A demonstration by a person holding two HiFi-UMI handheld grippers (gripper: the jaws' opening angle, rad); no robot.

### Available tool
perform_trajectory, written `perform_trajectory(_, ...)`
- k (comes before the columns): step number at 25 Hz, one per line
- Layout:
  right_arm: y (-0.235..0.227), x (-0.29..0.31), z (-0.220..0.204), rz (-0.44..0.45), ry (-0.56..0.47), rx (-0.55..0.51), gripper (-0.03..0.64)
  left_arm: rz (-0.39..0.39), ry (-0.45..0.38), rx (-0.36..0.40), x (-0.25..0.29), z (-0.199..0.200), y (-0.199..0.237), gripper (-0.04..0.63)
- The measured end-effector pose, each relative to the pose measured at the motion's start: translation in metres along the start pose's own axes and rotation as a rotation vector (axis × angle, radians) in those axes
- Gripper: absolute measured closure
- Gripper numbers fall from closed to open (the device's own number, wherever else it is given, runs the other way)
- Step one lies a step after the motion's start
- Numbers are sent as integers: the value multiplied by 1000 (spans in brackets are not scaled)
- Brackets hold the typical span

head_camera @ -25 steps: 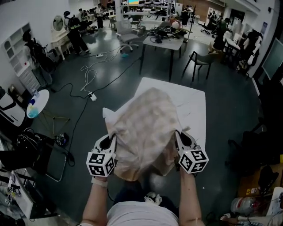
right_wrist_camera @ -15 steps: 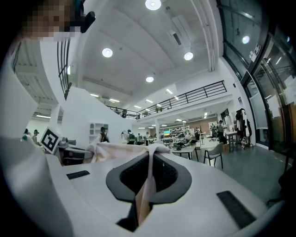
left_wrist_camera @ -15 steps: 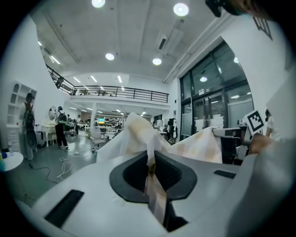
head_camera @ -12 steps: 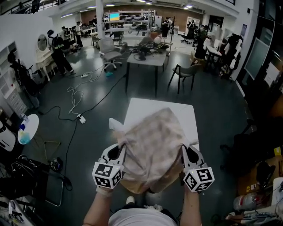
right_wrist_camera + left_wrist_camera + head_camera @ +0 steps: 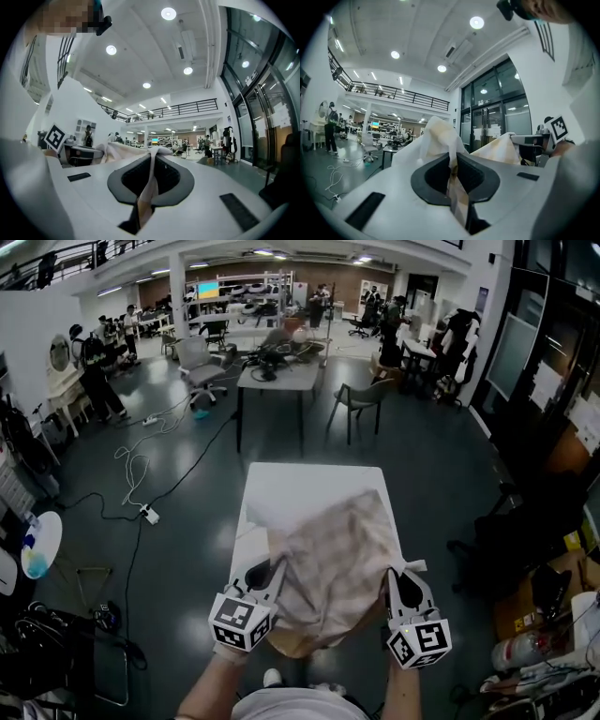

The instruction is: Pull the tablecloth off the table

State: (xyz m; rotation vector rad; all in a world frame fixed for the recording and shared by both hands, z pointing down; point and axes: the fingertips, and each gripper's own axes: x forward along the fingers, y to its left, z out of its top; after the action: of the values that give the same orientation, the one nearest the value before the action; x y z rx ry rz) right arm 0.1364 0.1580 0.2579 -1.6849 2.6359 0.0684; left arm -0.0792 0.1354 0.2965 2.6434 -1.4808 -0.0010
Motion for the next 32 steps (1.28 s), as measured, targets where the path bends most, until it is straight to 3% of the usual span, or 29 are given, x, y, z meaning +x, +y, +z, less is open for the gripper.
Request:
perform_trajectory(16, -78, -79, 5, -263, -14, 8, 588, -188, 37, 1, 63, -5, -71, 566)
perform_trajectory(32, -105, -91, 8, -342, -5, 8, 588, -201, 48, 8, 78, -1, -82, 566)
